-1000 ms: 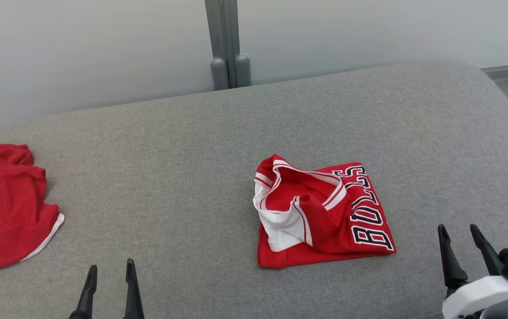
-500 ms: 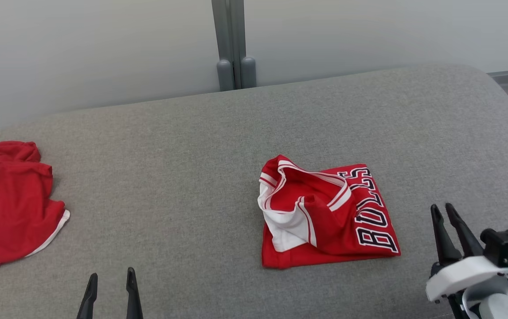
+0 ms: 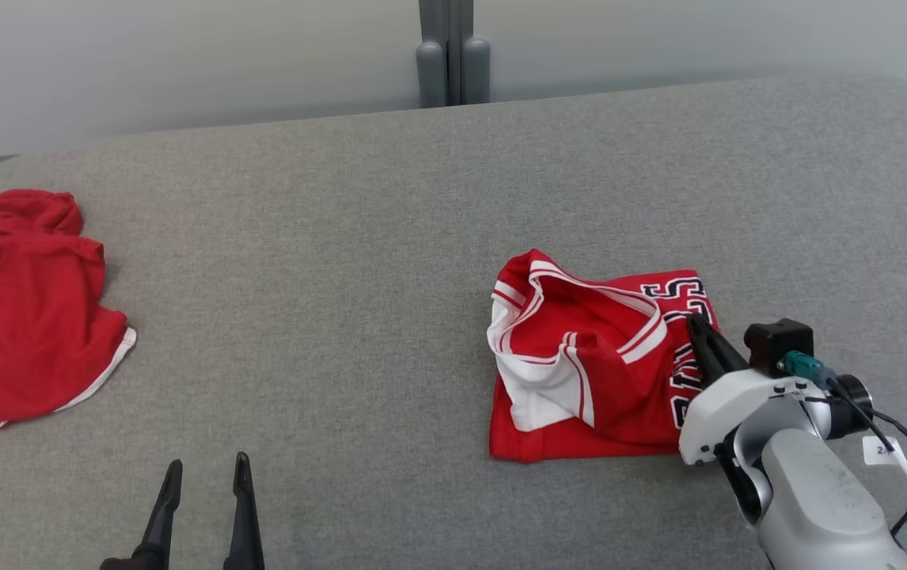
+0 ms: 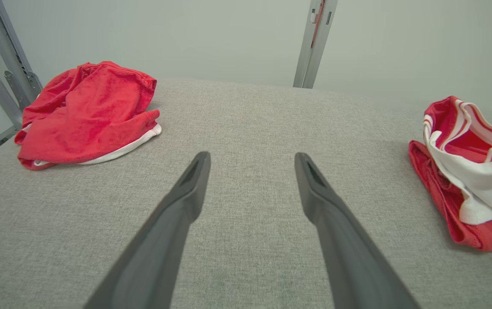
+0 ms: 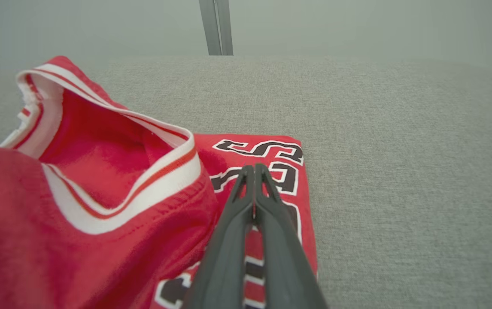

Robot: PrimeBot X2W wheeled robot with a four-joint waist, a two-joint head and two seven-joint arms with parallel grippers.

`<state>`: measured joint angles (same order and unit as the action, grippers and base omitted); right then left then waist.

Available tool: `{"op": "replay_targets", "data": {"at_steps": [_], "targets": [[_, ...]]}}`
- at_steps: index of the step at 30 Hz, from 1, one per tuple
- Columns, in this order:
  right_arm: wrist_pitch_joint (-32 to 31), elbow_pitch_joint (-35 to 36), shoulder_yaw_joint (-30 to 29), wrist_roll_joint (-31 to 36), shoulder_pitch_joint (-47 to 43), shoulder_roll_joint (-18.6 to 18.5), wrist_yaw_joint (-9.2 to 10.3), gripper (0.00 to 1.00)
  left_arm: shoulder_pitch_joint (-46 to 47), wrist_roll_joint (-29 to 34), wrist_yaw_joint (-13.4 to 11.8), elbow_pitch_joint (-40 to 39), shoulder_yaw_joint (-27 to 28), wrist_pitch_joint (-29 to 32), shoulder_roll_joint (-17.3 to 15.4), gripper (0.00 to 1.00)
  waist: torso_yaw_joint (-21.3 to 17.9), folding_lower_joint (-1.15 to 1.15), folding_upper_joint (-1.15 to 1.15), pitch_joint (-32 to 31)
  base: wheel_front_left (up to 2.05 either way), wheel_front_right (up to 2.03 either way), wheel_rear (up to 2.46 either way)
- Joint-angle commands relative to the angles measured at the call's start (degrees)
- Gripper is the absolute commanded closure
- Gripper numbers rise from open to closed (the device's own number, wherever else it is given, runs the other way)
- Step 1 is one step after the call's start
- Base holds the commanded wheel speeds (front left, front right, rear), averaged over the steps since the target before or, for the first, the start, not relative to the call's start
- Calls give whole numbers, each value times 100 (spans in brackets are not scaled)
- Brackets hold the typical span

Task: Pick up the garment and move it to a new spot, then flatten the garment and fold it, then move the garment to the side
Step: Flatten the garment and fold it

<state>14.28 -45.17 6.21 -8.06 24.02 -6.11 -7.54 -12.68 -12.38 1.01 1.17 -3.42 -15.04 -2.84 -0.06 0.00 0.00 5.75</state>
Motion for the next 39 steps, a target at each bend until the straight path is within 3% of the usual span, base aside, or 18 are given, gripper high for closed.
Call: {"op": "replay_targets", "data": {"at_steps": [1,9,23,39], "targets": [[39,-164,-22,71,157,3,11,100,124,65,18,6,28,-18,-11,0,91,0,0,124,0,0,0],[91,-688,484,88,474,167,11,100,234,73,36,48,40,-18,-11,0,138,0,0,221,0,0,0],[92,-595,2329,-431,465,288,10,100,243,-55,-54,63,-65,-18,-11,0,148,0,0,197,0,0,0],[88,-476,3443,-1028,212,316,10,100,285,-208,-112,119,-209,-18,-11,0,288,0,0,106,0,0,0]]}}
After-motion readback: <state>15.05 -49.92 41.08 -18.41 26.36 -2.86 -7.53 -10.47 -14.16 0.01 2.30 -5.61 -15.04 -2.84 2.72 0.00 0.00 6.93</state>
